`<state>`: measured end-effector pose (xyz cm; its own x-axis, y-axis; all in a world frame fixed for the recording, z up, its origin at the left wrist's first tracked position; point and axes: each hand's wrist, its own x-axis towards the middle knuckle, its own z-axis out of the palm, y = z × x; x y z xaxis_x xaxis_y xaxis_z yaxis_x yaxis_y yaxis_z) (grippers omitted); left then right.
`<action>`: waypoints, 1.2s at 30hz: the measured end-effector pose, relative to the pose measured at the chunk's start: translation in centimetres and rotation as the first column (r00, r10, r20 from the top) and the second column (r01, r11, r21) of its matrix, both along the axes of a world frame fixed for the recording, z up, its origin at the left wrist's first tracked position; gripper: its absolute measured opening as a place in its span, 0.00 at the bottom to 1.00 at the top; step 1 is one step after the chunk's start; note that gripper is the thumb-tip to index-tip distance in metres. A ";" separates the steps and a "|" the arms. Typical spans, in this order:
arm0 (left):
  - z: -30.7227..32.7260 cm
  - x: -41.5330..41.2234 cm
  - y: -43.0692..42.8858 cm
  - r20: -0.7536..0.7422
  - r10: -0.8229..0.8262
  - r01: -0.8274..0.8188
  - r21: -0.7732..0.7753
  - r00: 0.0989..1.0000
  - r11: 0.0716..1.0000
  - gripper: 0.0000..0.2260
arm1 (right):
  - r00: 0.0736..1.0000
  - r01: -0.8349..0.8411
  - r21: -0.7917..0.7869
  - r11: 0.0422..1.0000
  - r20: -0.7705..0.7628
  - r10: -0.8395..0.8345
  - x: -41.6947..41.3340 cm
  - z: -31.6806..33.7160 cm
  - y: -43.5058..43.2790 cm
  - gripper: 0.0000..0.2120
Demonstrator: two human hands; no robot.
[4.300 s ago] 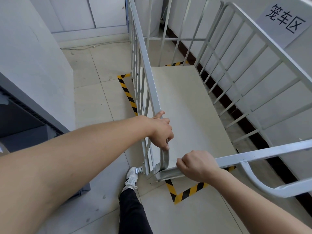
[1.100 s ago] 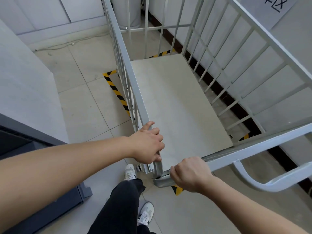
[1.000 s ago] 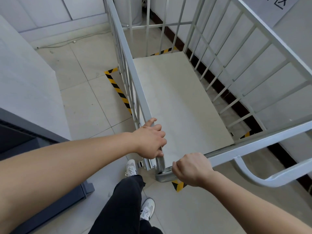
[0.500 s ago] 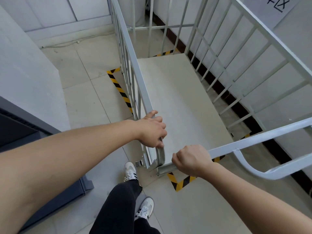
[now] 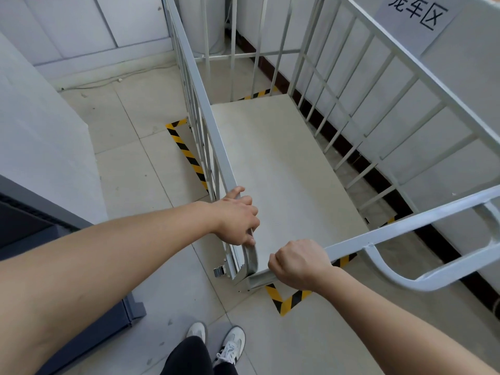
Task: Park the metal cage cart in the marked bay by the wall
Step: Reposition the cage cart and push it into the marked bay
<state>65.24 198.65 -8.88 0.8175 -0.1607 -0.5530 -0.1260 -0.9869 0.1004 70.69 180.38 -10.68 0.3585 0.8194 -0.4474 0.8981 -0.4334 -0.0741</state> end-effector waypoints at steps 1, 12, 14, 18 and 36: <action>0.0 0.0 0.0 -0.002 -0.002 0.002 0.004 1.000 1.000 0.19 | 1.000 0.005 -0.003 1.000 -0.005 -0.005 0.0 0.0 0.0 0.23; 0.2 0.1 -0.2 -0.011 -0.022 0.023 0.046 1.000 0.999 0.19 | 0.998 0.059 0.007 0.998 -0.011 -0.059 -0.2 0.1 -0.1 0.23; 0.2 0.1 -0.2 -0.007 -0.033 0.033 0.059 0.999 0.998 0.20 | 1.000 0.028 0.021 0.999 0.004 -0.028 -0.4 0.3 -0.1 0.23; 0.3 0.2 -0.3 -0.022 -0.059 0.061 0.099 0.998 0.993 0.21 | 0.998 -0.009 0.084 0.996 0.056 0.004 -0.6 0.0 -0.5 0.25; 2.2 8.7 -8.7 -0.177 0.245 -0.270 -0.138 0.953 0.953 0.19 | 0.959 0.255 0.133 0.958 0.093 -0.268 12.8 4.0 -12.6 0.23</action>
<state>73.99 189.92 -6.70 0.7479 -0.0524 -0.6617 0.1603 -0.9531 0.2566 83.50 167.79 -6.69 0.6086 0.7348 -0.2996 0.7597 -0.6486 -0.0474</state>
